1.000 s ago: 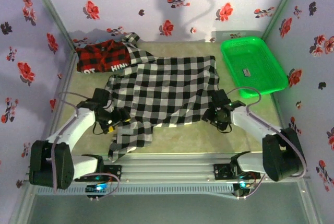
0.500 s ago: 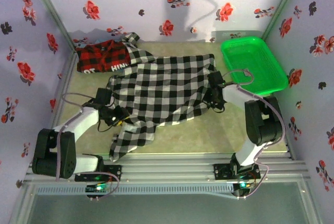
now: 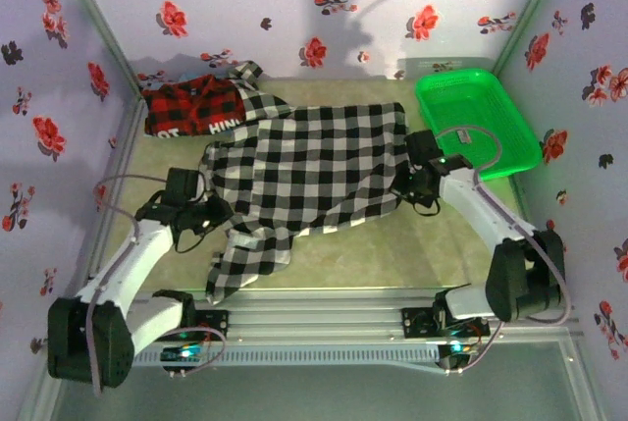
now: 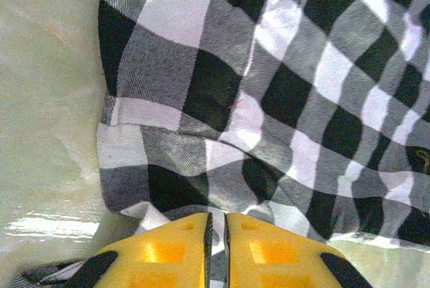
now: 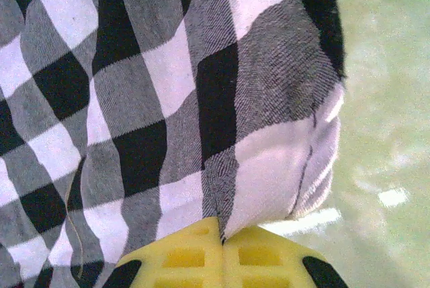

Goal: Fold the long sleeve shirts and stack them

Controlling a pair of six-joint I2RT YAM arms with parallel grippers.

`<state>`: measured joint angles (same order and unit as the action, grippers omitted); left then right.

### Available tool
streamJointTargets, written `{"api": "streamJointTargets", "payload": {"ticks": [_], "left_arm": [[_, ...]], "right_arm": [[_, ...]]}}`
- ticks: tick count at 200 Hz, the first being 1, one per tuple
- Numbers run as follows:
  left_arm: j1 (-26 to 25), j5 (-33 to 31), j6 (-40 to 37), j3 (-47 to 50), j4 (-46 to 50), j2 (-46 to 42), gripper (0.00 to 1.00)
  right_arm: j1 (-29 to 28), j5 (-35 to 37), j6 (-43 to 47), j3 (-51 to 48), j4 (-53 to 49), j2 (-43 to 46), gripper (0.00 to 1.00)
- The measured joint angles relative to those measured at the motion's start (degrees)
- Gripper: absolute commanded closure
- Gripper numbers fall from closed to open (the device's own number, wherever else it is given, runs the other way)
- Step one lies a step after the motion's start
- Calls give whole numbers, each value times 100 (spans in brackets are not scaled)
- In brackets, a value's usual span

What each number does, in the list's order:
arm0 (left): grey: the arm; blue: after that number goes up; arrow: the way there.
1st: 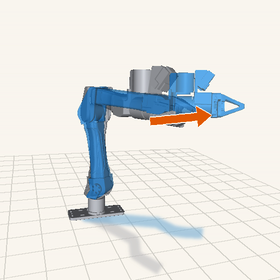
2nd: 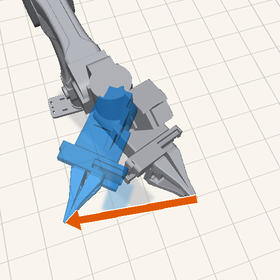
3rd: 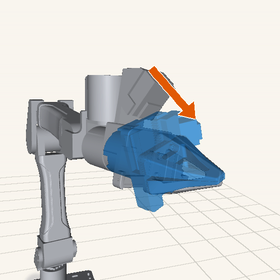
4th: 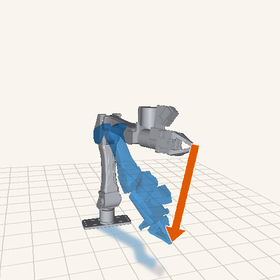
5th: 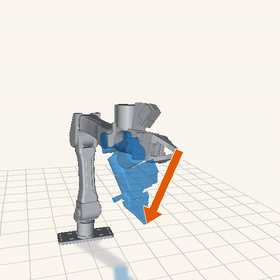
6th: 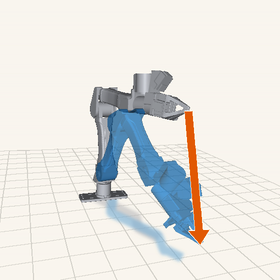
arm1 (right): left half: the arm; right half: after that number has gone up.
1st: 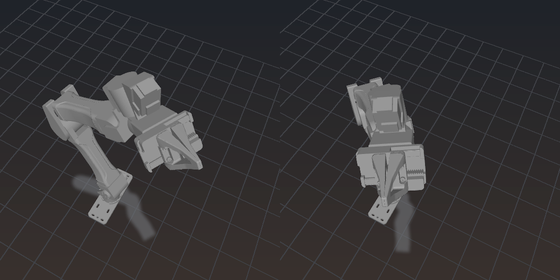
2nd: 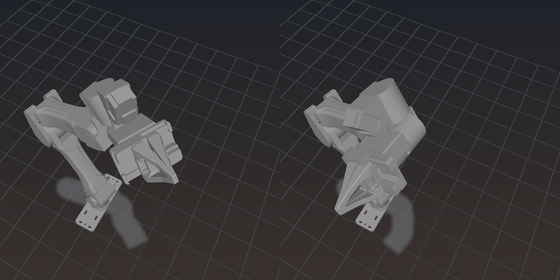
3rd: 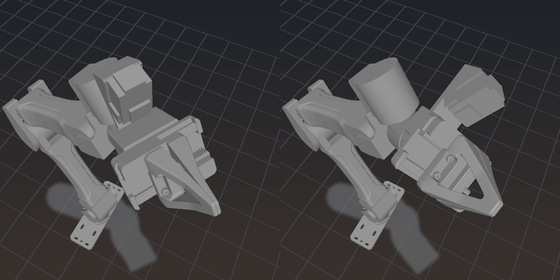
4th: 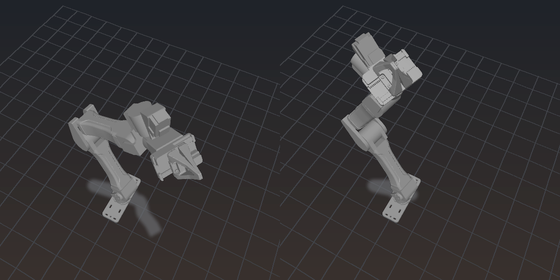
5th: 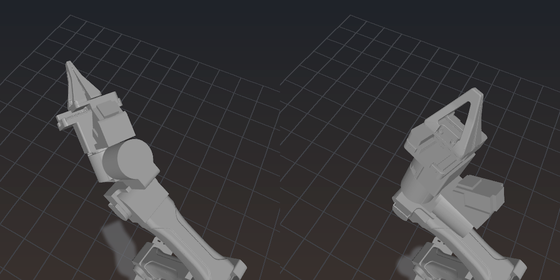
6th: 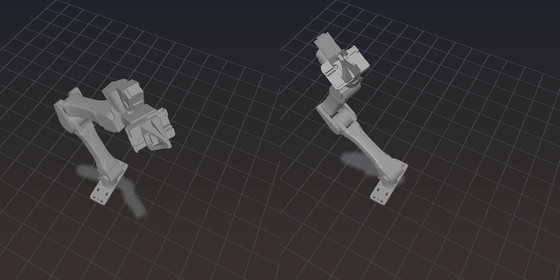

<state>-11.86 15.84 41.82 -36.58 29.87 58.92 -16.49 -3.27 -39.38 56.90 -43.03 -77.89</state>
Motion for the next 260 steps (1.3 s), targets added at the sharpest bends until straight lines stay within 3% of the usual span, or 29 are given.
{"api": "streamJointTargets", "payload": {"ticks": [31,58,66,73,80,91,113,131,190,228,260], "left_arm": [[0,-70,0,22,66,-188,81],[2,-188,-13,103,46,-17,79],[9,-219,-17,105,4,105,79],[24,-236,-22,103,-72,254,76],[42,-238,-39,81,-125,420,72],[81,-280,-70,-2,-203,765,64],[199,-389,-173,-275,-221,1244,32],[348,-433,-208,-503,-197,1272,21],[850,35,-304,-553,385,804,18],[824,365,-321,-243,1095,396,18],[361,435,-289,-236,1558,358,17]], "right_arm": [[0,-175,68,-39,-376,-90,93],[39,-302,238,37,-310,-903,92],[70,-319,302,160,-267,-1217,86],[103,-341,376,341,-208,-1510,75],[136,-350,455,608,-186,-1808,65],[201,-372,584,1180,-188,-2275,58],[293,-295,789,1915,-24,-2717,45],[317,-214,817,1698,50,-2396,40],[105,-326,415,-522,37,444,32],[-581,-619,-162,-1237,459,634,32],[-1246,-645,-721,-1443,798,479,30]]}}
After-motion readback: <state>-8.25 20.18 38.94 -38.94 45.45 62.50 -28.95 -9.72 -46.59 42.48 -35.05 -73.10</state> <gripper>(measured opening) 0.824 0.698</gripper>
